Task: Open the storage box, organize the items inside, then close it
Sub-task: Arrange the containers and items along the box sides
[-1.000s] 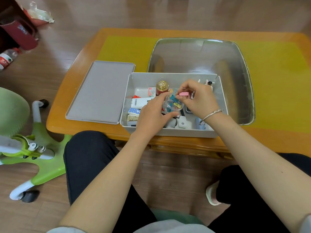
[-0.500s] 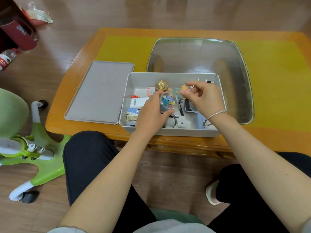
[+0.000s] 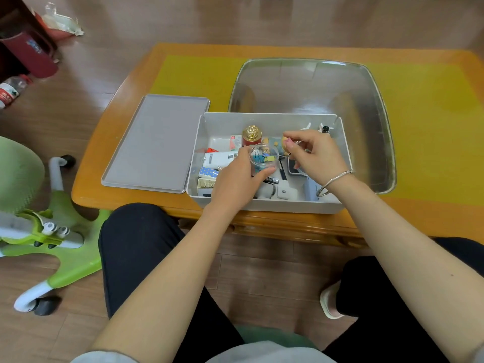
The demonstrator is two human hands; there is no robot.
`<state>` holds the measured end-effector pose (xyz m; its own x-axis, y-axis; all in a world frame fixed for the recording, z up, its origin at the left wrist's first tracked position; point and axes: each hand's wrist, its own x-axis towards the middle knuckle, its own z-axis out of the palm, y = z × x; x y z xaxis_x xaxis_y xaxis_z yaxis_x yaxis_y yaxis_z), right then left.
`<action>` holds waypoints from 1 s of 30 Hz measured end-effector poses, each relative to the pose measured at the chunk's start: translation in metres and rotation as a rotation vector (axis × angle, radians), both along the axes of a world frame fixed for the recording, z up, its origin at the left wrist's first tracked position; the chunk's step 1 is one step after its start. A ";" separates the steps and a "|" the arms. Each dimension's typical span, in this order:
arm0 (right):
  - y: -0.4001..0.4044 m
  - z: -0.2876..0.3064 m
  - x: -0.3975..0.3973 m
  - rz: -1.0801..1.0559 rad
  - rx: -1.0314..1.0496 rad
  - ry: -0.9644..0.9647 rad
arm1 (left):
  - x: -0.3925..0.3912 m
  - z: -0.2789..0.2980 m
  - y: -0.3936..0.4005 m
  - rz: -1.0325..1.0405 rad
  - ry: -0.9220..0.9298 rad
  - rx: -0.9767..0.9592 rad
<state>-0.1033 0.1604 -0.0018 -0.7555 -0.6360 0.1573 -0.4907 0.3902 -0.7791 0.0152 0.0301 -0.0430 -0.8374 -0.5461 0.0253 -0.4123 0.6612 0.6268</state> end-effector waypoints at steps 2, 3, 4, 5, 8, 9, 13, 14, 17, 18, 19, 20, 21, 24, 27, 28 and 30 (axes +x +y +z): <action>0.000 0.000 0.001 0.017 -0.047 -0.074 | 0.001 0.000 0.000 -0.013 0.032 -0.007; -0.001 0.000 0.002 0.019 -0.076 -0.113 | 0.002 0.001 0.000 -0.015 0.052 -0.003; -0.001 0.000 0.003 0.016 -0.104 -0.146 | 0.002 0.001 0.000 -0.015 0.067 -0.001; -0.003 -0.001 0.004 0.013 -0.125 -0.164 | 0.002 0.002 0.000 -0.017 0.081 -0.004; -0.006 -0.002 0.006 0.005 -0.124 -0.119 | 0.004 0.003 0.001 -0.028 0.147 -0.030; -0.006 -0.002 0.007 0.002 -0.122 -0.094 | 0.005 0.004 0.001 -0.024 0.172 -0.032; -0.005 0.002 0.008 -0.025 -0.162 0.025 | 0.004 0.004 0.002 -0.002 0.182 -0.014; -0.005 0.003 0.009 -0.019 -0.161 0.031 | 0.004 0.004 0.003 -0.005 0.175 -0.016; -0.004 0.003 0.010 0.007 -0.139 0.014 | 0.004 0.004 0.003 -0.013 0.170 -0.028; -0.004 0.003 0.010 0.008 -0.137 0.027 | 0.004 0.004 0.003 -0.015 0.169 -0.033; -0.005 0.002 0.011 0.007 -0.139 0.047 | 0.004 0.003 0.002 -0.016 0.167 -0.040; -0.005 0.002 0.011 0.005 -0.143 0.066 | 0.004 0.003 0.003 -0.018 0.166 -0.046; -0.006 0.003 0.012 0.003 -0.143 0.082 | 0.005 0.003 0.003 -0.022 0.169 -0.054; -0.010 0.001 0.013 0.014 -0.068 0.153 | 0.005 0.002 0.005 -0.042 0.182 -0.082; -0.014 -0.001 0.015 0.058 0.029 0.256 | 0.006 0.000 0.005 -0.046 0.175 -0.098; -0.015 -0.001 0.015 0.080 0.058 0.289 | 0.005 -0.001 0.005 -0.037 0.164 -0.098; -0.014 0.000 0.014 0.125 0.122 0.330 | 0.003 -0.003 0.005 -0.011 0.144 -0.095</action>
<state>-0.0893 0.1465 -0.0016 -0.5921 -0.7491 0.2971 -0.7576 0.3917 -0.5222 0.0186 0.0348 -0.0455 -0.8276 -0.5259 0.1963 -0.3148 0.7243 0.6134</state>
